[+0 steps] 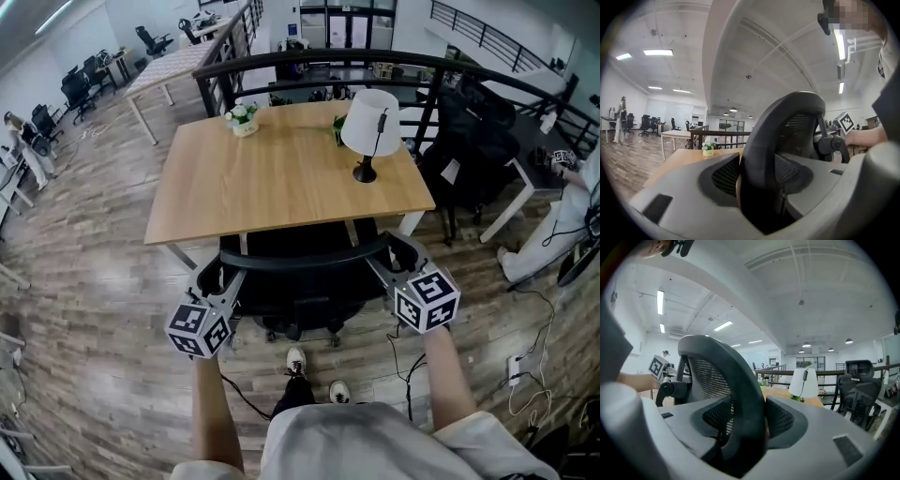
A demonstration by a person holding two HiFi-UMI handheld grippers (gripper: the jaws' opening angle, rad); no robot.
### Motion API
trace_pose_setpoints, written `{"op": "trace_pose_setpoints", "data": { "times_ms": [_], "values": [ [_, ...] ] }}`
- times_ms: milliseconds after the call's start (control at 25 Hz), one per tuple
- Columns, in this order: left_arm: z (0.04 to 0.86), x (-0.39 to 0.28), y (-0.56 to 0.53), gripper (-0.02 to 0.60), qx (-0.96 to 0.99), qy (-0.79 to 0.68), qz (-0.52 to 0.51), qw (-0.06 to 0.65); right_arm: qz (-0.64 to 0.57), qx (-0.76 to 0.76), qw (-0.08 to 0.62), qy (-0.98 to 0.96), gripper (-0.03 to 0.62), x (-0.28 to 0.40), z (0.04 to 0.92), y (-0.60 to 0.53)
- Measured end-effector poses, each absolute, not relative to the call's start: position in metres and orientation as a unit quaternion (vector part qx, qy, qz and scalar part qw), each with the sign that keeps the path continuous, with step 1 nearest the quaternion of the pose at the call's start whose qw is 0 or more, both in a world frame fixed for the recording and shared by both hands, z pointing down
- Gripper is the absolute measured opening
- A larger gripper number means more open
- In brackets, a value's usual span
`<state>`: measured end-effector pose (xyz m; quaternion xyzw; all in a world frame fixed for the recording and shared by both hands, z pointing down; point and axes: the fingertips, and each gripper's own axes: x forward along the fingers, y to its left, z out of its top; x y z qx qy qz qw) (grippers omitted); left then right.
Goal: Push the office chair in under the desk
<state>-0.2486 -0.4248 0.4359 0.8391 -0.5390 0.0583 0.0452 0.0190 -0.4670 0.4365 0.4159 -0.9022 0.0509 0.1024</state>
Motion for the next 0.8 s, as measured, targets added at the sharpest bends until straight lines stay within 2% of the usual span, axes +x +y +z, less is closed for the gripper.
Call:
{"op": "trace_pose_setpoints", "data": {
  "times_ms": [800],
  "values": [
    [0.430,-0.326,-0.537,0.235,0.853,-0.518,0.059,0.039,0.042,0.426,0.092,-0.899,0.249,-0.058,0.430,-0.569]
  ]
}}
